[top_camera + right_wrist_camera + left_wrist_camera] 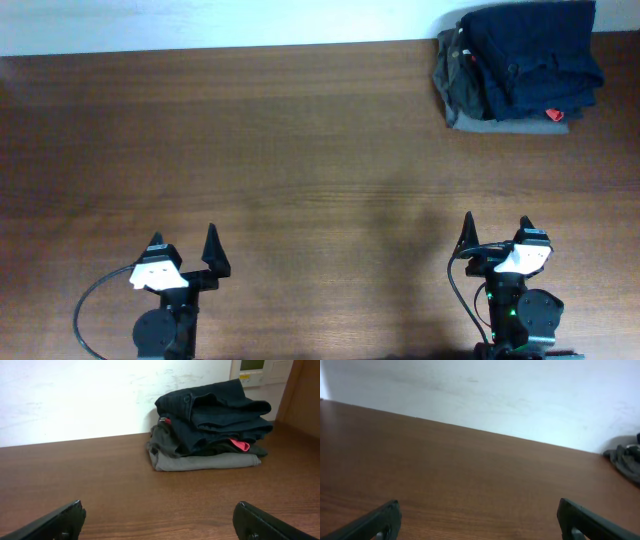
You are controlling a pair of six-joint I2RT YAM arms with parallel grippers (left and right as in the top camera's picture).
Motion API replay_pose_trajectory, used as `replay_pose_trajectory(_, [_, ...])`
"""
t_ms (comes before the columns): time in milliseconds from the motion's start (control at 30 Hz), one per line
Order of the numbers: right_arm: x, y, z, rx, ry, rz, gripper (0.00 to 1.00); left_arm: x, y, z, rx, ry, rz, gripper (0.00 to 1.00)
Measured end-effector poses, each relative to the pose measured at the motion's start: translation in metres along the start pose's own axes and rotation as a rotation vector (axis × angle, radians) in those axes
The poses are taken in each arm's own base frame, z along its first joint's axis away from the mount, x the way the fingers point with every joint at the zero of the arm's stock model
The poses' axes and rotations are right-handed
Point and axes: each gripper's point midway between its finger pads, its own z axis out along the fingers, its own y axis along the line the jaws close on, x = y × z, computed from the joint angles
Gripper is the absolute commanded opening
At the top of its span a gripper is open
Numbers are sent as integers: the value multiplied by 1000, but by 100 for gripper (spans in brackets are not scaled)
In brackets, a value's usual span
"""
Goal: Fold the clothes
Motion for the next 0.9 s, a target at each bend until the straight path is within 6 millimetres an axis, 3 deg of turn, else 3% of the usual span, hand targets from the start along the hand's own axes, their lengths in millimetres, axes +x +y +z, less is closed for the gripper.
replay_pose_trajectory(900, [0,0,0,0,0,1,99,1,-5,0,29,6,103,99])
